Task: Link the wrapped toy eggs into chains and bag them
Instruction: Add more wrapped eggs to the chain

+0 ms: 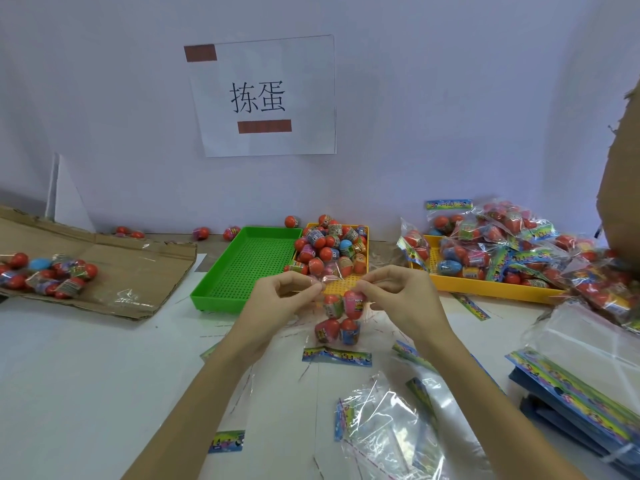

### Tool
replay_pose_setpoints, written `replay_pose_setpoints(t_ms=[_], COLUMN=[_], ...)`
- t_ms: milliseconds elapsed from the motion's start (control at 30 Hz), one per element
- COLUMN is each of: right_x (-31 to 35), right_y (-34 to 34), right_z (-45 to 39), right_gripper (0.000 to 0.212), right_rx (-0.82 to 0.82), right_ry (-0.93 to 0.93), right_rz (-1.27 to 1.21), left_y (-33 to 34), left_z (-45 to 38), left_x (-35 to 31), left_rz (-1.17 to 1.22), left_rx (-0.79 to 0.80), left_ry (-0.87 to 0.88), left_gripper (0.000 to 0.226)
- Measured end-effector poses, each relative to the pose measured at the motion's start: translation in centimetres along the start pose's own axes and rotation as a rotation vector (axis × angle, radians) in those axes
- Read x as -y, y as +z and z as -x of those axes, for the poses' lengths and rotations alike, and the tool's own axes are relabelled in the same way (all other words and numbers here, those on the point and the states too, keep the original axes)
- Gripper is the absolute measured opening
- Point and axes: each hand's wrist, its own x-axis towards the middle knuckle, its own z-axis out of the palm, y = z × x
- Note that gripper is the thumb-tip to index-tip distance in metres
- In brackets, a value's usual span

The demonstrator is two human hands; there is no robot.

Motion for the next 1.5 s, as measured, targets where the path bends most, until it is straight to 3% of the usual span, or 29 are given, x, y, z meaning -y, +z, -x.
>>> replay_pose_setpoints(t_ms=[133, 233, 667, 900, 1000, 1200, 1367, 1500], right_x=[0.2, 0.6, 1.0, 0.9, 0.8, 0.7, 0.8, 0.6], right_y=[-0.7, -1.5, -3.4, -3.6, -3.5, -3.2, -3.1, -2.7], right_z=[-0.3, -0.4, -0.5, -0.6, -0.6, -0.6, -0.8, -0.8], right_gripper=[0.002, 0.003, 0.013, 0.017, 0.019, 0.023, 0.037, 0.032], right_rx=[0.056, 0.097, 0.258, 0.286, 0.282, 0.27, 0.239, 0.195], right_ry=[0.006, 0.005, -0.054, -0.108, -0.13, -0.164, -0.177, -0.155], right_rz=[-0.038, -0.071, -0.123, -0.076, -0.005, 0.137, 0.24, 0.201], left_y=[-0.4, -0.5, -0.9, -1.4, -1.5, -1.8, -2.0, -1.7], left_z=[-0.2, -0.1, 0.0, -0.1, -0.2, -0.2, -0.1, 0.1], left_x=[-0.1, -0.5, -0.8, -0.5, -0.4, -0.2, -0.3, -0.5], left_rz=[0.105, 0.214, 0.258, 0.215, 0.118, -0.052, -0.096, -0.084], left_rx=[-0.04, -0.005, 0.068, 0.093, 0.08, 0.075, 0.087, 0.078], left_ry=[-0.016, -0.05, -0.023, 0.032, 0.092, 0.19, 0.218, 0.232], left_gripper=[0.009, 0.021, 0.028, 0.033, 0.018, 0.025, 0.026, 0.012])
